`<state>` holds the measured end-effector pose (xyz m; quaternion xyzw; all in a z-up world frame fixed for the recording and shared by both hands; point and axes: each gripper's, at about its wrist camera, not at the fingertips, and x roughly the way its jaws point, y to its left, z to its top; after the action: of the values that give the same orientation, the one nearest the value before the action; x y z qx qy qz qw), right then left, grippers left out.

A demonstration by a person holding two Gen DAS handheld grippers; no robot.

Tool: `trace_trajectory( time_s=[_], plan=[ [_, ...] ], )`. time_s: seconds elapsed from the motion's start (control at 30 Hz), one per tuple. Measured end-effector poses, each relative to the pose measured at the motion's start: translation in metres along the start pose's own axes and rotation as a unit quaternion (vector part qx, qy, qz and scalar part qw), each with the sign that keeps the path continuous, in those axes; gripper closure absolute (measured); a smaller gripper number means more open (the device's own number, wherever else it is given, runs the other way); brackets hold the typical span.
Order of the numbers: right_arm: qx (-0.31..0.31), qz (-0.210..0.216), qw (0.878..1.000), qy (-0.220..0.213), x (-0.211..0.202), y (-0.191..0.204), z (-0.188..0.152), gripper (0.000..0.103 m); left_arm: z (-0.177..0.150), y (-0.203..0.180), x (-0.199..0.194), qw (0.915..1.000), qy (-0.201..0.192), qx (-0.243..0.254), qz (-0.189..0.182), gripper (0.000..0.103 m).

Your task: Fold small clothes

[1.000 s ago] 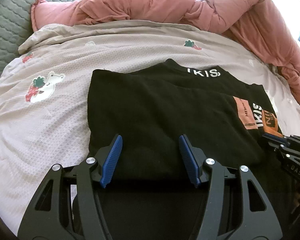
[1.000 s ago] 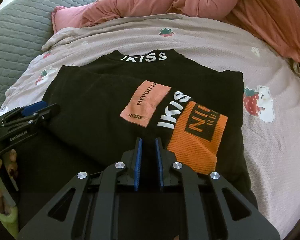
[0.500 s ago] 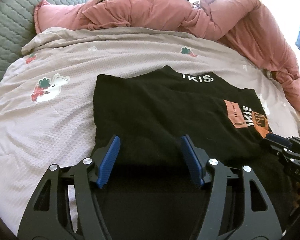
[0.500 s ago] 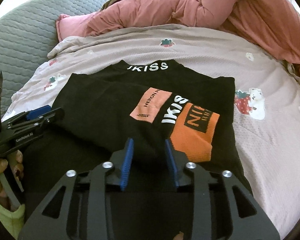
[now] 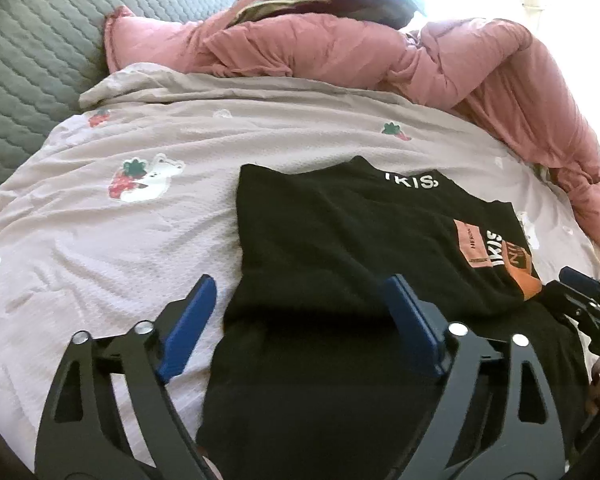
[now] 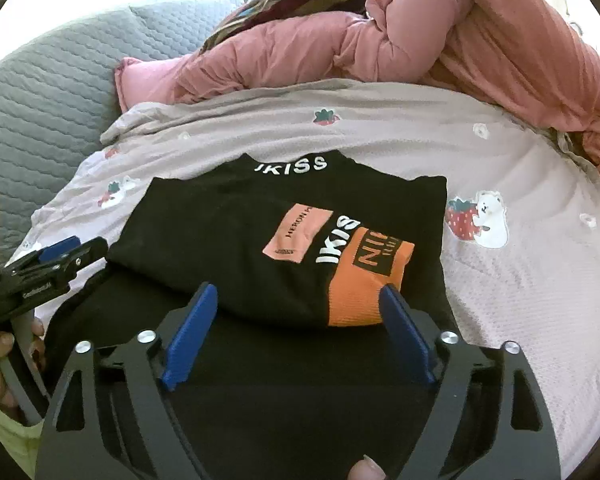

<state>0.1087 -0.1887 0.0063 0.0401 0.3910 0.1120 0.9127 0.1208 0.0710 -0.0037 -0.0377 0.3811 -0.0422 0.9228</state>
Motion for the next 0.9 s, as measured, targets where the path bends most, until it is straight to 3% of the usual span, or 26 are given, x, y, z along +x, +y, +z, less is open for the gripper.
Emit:
trace_trajectory(
  time_s=[0.17, 0.9],
  plan=[
    [0.005, 0.0, 1.0, -0.011, -0.012, -0.004, 0.0, 0.011, -0.002, 0.006, -0.018, 0.9999, -0.012, -0.004, 0.009, 0.01],
    [0.007, -0.016, 1.0, -0.024, -0.069, -0.03, -0.031, 0.01, -0.03, 0.048, -0.078, 0.9985, -0.003, -0.021, 0.051, 0.01]
  ],
)
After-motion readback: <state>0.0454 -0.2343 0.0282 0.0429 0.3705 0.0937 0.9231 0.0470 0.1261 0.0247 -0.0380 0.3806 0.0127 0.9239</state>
